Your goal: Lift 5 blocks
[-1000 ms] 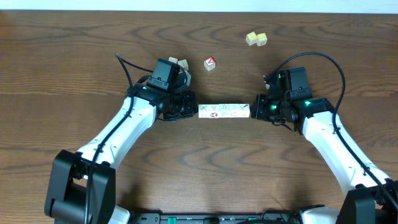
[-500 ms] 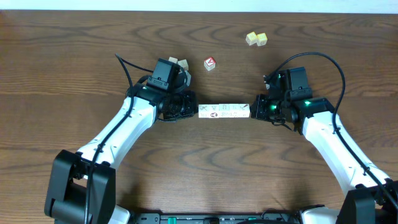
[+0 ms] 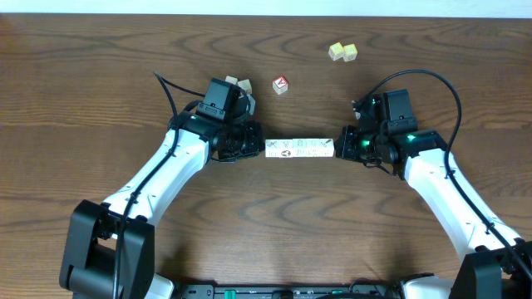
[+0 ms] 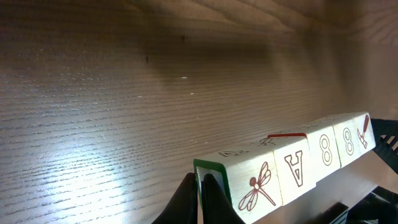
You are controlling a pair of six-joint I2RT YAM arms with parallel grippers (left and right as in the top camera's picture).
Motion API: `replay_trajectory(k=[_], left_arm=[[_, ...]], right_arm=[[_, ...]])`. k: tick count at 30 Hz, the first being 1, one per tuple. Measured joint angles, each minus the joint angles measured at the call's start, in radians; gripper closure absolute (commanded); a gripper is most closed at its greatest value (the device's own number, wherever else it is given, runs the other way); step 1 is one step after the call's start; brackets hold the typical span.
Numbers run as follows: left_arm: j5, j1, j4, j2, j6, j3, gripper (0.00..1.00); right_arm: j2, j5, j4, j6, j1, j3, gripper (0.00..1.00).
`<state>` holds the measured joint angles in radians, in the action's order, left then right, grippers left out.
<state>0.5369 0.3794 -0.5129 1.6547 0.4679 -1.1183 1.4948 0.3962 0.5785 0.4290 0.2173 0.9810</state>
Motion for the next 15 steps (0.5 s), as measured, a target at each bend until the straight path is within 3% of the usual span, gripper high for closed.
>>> replay_trajectory(k=[15], left_arm=[[0.000,0.000,0.000,0.000,0.000,0.000,0.93]], right_arm=[[0.000,0.000,0.000,0.007,0.000,0.000,0.99]])
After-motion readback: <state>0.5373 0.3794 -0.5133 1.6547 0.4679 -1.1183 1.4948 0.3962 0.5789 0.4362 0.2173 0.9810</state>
